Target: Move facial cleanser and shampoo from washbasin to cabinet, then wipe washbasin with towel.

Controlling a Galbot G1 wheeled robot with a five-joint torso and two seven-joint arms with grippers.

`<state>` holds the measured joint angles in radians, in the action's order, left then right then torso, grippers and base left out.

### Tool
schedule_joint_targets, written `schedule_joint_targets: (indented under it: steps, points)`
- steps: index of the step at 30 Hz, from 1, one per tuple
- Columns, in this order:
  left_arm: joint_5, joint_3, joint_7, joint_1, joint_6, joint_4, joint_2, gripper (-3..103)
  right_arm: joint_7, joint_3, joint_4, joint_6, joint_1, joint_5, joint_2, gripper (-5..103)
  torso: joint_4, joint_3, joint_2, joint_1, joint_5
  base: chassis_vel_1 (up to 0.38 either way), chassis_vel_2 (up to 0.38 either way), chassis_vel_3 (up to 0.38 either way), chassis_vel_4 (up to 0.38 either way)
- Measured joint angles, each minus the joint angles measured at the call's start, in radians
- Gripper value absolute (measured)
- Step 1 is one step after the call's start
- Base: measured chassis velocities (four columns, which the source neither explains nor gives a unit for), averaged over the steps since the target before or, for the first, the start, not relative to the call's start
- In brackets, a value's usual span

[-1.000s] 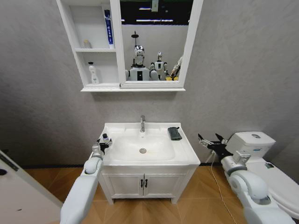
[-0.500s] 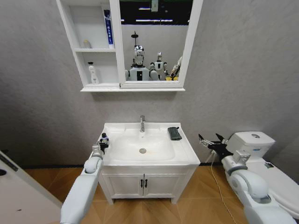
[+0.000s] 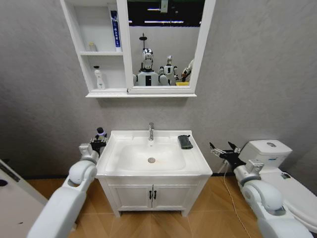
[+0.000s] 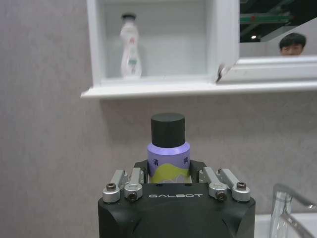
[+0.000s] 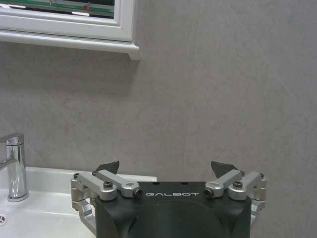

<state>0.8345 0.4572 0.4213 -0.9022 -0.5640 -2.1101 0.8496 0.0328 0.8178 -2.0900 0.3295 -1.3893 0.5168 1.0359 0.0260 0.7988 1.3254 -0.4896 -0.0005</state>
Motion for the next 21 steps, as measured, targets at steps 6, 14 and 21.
schedule_joint_targets:
  steps: [6, 14, 21]
  points:
    - [0.175, -0.132, 0.043, 0.350, -0.077, 0.064, -0.135, 43, 0.005, 0.001, -0.016, 0.015, -0.001, 0.007, -0.026, 100, 0.0000, 0.000, 0.000, 0.000, -0.0002, 0.000, 0.000, 0.000, 0.000]
    - [0.221, -0.342, 0.036, 0.706, -0.086, 0.278, -0.097, 43, 0.012, 0.012, -0.022, 0.021, -0.001, 0.020, -0.037, 100, 0.0002, 0.000, 0.000, 0.000, 0.0003, 0.000, 0.000, 0.000, 0.000]
    - [0.181, -0.463, -0.020, 0.925, -0.079, 0.517, 0.009, 43, 0.012, 0.023, -0.019, 0.021, -0.007, 0.026, -0.038, 100, 0.0002, 0.000, 0.000, 0.000, 0.0004, 0.000, 0.000, 0.000, 0.000]
